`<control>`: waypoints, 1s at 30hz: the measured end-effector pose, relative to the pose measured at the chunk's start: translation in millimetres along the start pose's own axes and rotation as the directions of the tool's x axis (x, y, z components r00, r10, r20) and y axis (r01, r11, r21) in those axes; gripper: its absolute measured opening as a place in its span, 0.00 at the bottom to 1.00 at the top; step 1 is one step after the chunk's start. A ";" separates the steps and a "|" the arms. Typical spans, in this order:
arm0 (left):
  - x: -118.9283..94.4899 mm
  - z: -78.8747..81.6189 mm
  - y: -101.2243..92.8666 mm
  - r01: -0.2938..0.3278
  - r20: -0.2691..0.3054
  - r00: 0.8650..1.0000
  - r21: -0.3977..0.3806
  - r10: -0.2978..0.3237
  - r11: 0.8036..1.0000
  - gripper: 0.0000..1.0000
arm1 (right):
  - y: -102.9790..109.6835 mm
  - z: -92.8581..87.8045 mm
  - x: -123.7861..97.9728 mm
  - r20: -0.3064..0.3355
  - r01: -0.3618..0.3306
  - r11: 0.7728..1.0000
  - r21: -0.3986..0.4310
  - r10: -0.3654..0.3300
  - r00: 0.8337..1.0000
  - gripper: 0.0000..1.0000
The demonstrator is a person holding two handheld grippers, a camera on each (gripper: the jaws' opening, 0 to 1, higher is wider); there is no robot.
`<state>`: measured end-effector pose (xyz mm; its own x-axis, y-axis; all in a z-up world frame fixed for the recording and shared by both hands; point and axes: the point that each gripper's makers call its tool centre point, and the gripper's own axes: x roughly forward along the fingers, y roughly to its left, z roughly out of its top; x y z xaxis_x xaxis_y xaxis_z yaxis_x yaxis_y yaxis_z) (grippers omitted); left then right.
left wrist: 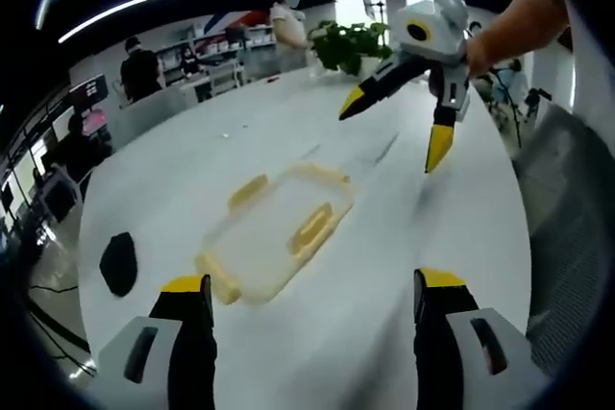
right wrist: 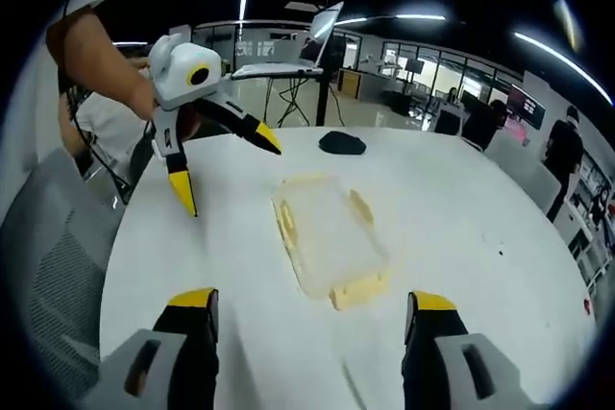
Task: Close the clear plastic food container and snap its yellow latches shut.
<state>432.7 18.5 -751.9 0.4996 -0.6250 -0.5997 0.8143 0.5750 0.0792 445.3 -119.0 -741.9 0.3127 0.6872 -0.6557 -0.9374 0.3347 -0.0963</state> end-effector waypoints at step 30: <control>15.4 -18.2 47.0 0.050 -0.116 0.993 0.183 -0.029 0.982 0.78 | -26.6 -2.3 37.0 -0.108 -0.065 0.990 -0.128 0.051 0.993 0.73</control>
<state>473.3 45.4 -771.9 0.4380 -0.5762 -0.6900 0.8787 0.4365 0.1932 481.4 -104.0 -765.4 0.2459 0.6295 -0.7371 -0.9676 0.2043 -0.1483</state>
